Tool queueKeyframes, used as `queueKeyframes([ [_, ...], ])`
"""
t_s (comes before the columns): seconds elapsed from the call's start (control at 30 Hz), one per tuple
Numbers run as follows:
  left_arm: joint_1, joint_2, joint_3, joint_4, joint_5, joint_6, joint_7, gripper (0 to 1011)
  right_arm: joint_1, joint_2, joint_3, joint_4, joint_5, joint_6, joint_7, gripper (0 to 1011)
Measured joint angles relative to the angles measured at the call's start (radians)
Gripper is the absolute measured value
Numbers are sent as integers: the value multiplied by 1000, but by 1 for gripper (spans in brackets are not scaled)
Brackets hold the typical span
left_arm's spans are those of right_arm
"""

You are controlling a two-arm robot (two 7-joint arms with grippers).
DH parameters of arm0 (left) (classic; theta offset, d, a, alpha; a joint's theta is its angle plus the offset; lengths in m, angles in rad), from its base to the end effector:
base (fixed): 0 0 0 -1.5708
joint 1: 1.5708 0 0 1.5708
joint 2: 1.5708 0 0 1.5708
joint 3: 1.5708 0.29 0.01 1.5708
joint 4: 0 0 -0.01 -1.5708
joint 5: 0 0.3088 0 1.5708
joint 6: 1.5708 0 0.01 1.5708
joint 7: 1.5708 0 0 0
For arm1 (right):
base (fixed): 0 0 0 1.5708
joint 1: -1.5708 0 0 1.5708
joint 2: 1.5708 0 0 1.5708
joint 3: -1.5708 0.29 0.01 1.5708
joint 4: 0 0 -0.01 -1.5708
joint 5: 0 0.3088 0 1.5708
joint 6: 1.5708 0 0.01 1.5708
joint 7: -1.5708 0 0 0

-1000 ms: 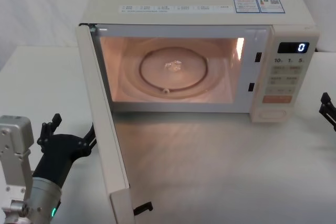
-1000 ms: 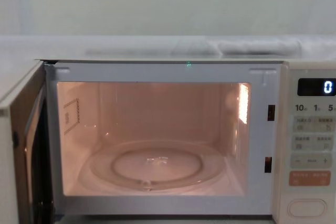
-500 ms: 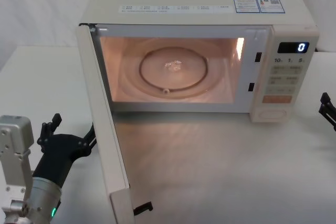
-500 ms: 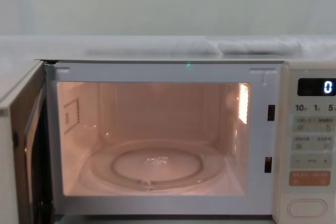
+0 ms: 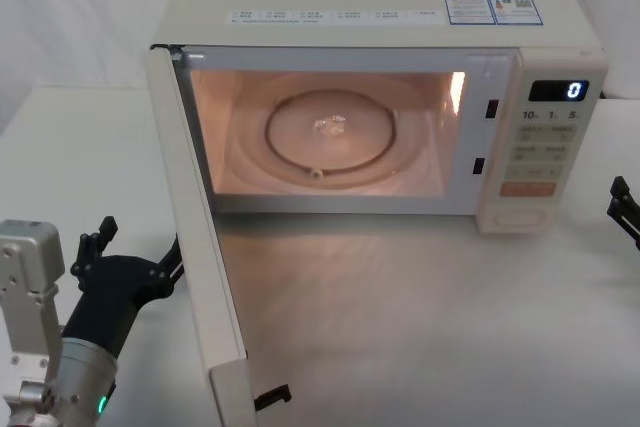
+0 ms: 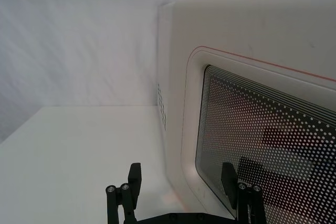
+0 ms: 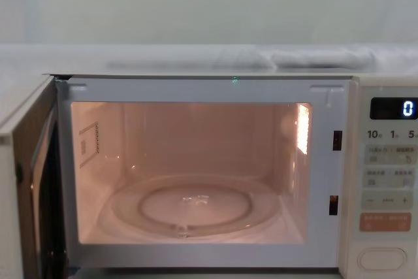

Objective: Press the button to open the microwave door with one hand; close the microwave door with the other hand.

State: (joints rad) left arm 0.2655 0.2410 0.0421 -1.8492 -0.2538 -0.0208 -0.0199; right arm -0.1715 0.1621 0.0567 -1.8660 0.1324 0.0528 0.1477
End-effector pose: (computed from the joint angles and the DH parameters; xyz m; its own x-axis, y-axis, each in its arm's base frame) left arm 0.2529 0.0376 -0.2853 0.1245 0.9917 -0.0326 -0.9921 0.1240 -0.0176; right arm 0.2785 -0.0512 -0.2529 0.1353 -0.9896 0.0487 0.9879 0.1385 0.0696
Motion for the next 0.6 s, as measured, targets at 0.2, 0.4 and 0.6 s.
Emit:
queueKeyframes([
  [0.2, 0, -1, -8, 0, -5, -9, -24, 1001, 0, 0, 0, 0, 0, 0, 0, 1002],
  [0.4, 8, 8, -43, 0, -30, -27, -80, 1001, 0, 0, 0, 0, 0, 0, 0, 1002],
  [0.6, 25, 23, -105, -1, -57, -32, -120, 1001, 0, 0, 0, 0, 0, 0, 0, 1002],
])
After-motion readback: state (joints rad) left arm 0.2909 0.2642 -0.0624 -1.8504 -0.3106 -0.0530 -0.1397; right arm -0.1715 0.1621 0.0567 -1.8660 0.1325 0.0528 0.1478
